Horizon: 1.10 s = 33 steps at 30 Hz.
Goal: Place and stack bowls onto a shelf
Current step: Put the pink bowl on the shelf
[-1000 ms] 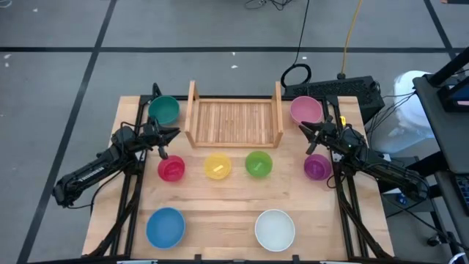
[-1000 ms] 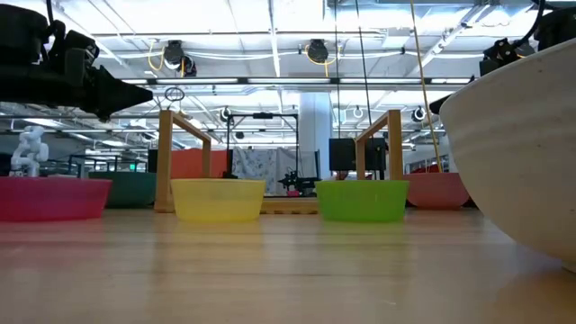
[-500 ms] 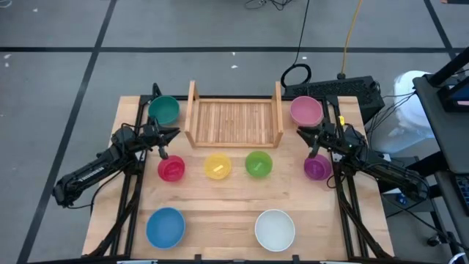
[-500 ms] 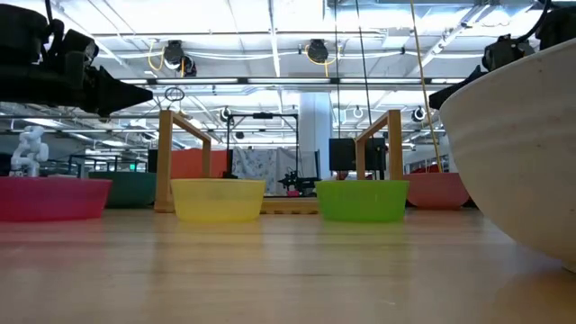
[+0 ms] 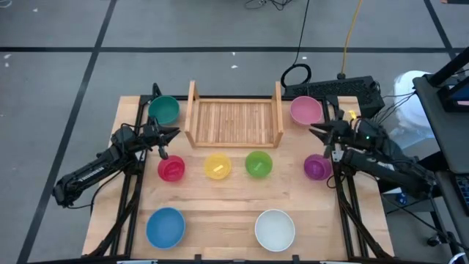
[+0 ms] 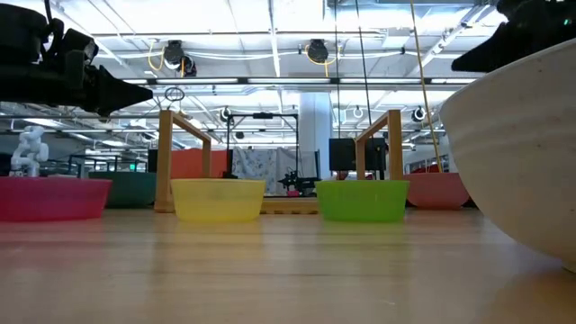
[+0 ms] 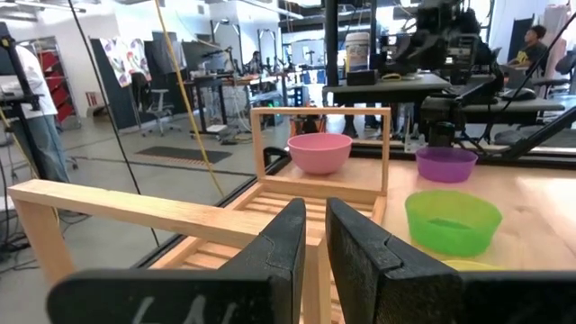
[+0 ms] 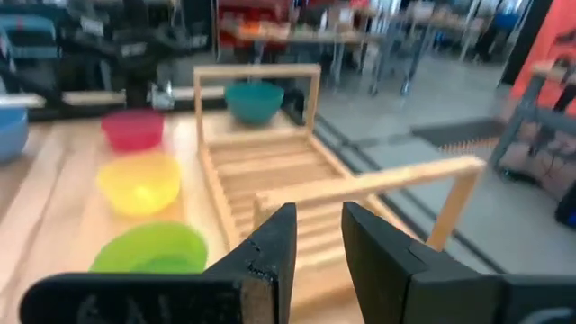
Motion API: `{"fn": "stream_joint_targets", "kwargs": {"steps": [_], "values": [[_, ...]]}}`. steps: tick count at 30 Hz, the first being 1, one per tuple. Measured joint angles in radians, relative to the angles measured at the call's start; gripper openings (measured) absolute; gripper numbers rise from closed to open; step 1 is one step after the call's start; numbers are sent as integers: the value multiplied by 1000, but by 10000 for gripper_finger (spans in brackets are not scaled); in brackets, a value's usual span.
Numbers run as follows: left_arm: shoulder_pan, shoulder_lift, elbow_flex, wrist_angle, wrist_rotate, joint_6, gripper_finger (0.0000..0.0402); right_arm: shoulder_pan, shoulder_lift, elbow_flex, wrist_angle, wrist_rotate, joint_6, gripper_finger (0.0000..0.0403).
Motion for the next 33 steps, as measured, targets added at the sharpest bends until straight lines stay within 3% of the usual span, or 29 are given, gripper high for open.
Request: {"fn": "stream_joint_targets", "kwargs": {"steps": [8,14,17,25,33], "values": [[0,0,0,0,0,-24,53,2,197,265,-294,-60,-1,86],[0,0,0,1,1,-24,53,2,374,385,-442,-53,-23,86],[0,0,0,1,1,-27,53,2,461,406,-448,-45,-29,86],[0,0,0,40,4,-120,53,2,651,411,-479,204,-36,86],[0,0,0,118,4,-124,53,0,756,411,-492,229,-120,87]]}}
